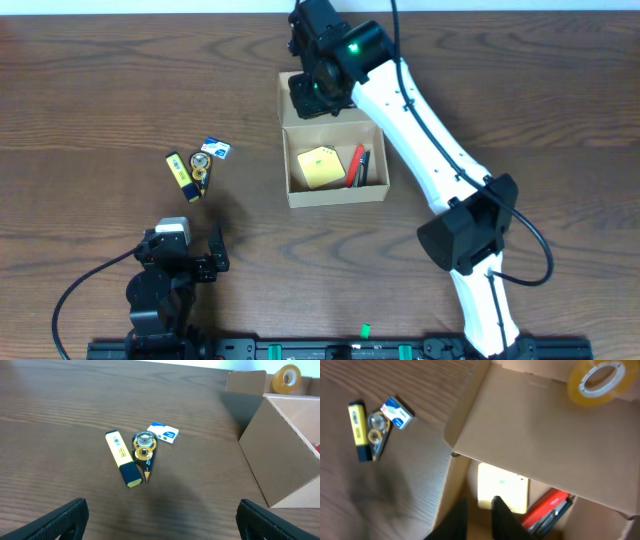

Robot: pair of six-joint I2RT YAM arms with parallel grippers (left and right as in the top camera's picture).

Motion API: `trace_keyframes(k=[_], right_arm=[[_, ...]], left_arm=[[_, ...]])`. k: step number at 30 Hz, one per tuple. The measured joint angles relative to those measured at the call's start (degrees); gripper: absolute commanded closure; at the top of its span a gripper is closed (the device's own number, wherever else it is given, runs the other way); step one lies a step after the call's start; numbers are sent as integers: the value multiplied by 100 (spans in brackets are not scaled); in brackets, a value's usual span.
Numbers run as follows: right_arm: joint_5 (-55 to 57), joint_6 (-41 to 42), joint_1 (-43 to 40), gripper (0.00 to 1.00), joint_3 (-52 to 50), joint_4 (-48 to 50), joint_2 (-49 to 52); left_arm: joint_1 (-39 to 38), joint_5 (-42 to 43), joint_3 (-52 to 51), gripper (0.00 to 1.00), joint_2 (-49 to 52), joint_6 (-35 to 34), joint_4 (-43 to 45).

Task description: Pack container

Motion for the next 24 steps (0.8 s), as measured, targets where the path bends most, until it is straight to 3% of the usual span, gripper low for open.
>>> trace_keyframes(k=[1, 6, 17, 24], right_arm=[[96, 74, -2, 41, 0, 24, 0], [778, 468, -68, 24, 0, 111, 0], [1447, 951, -302, 17, -2, 1198, 546], [1652, 1366, -302, 12, -13, 1300, 1023]], left_arm=[[0, 0, 0, 5, 0, 0, 0], [0, 0, 0, 5, 0, 0, 0], [0, 0, 0, 5, 0, 0, 0], [0, 0, 0, 5, 0, 0, 0]])
